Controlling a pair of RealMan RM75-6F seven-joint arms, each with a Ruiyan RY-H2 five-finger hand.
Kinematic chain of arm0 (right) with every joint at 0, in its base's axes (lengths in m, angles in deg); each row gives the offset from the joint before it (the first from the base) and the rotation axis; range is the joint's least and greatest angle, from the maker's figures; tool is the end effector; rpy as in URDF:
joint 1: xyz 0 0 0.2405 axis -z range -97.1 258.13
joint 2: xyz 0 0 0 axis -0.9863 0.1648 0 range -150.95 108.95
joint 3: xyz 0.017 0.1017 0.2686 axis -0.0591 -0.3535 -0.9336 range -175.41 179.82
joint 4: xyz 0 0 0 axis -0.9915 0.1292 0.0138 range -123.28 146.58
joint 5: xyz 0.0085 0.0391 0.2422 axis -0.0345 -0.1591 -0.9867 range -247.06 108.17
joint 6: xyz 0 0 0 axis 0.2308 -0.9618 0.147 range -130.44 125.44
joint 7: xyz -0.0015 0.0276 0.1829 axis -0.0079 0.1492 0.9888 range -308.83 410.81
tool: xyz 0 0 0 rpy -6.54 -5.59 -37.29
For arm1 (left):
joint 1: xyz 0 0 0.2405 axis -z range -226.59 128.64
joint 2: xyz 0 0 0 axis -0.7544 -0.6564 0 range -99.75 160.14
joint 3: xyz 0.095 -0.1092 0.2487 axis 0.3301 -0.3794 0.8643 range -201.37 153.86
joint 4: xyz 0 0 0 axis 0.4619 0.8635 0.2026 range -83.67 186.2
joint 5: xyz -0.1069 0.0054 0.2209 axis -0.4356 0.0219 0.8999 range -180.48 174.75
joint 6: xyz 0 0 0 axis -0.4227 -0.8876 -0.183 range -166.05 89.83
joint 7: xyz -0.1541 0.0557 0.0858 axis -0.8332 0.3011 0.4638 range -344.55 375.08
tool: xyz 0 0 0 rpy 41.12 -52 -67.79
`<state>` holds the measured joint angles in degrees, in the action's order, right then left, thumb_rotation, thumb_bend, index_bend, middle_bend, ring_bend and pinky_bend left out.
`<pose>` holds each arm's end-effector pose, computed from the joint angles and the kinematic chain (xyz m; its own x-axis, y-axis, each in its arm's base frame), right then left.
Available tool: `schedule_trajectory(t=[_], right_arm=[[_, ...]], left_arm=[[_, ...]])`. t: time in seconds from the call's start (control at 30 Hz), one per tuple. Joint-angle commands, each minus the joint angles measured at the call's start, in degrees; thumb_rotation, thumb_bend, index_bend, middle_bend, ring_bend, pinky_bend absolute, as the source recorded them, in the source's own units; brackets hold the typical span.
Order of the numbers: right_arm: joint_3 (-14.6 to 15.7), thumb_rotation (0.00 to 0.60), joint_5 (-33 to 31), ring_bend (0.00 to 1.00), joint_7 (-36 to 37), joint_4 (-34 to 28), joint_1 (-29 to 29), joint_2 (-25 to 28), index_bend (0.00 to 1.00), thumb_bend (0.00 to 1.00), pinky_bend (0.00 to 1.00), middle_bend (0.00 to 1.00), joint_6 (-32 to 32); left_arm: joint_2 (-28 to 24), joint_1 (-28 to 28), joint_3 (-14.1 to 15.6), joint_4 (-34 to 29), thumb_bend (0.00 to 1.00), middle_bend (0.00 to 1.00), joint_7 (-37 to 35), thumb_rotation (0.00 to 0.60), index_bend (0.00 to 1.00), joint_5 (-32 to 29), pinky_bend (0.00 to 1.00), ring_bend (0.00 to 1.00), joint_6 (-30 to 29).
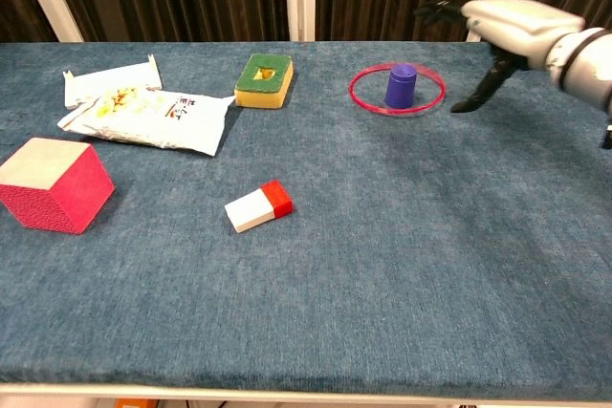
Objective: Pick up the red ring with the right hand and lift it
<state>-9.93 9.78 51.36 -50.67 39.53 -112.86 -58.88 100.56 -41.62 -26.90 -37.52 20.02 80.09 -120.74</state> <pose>-0.2143 -0.4643 -0.0311 0.4360 -0.1045 0.8939 -0.8520 -0.3679 0.3726 -0.3560 0.2441 0.1035 0.4231 0.0287 0.9056 0.9060 0.0013 -0.4233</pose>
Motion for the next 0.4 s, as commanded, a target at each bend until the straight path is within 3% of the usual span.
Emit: schedule_trajectory(t=[0.03, 0.17, 0.27, 0.4], right_arm=[[2.4, 0.600, -0.3, 0.00, -2.2, -11.1, 7.4, 8.7, 0.00, 0.03, 0.00, 0.10, -7.3], [5.5, 0.600, -1.1, 0.00, -4.3, -22.8, 14.9, 17.9, 0.00, 0.12, 0.00, 0.12, -13.3], [8.1, 0.600, -0.8, 0.00, -3.5, -29.7, 20.1, 23.9, 0.00, 0.13, 0.00, 0.12, -17.6], [10.8, 0.600, 0.5, 0.00, -2.5, -34.6, 25.4, 28.5, 0.00, 0.15, 0.00, 0.11, -22.5]], left_arm=[[-0.2, -0.2, -0.1, 0.2, 0.09, 0.10, -0.4, 0.600, 0.17, -0.1, 0.00, 0.00, -0.2], [-0.3, -0.3, -0.2, 0.3, 0.09, 0.10, -0.8, 0.600, 0.17, -0.4, 0.00, 0.00, -0.3], [-0.3, -0.3, -0.3, 0.3, 0.09, 0.10, -0.8, 0.600, 0.17, -0.6, 0.00, 0.00, -0.3], [0.0, -0.1, -0.8, 0.1, 0.09, 0.10, -0.5, 0.600, 0.17, -0.7, 0.00, 0.00, -0.6]])
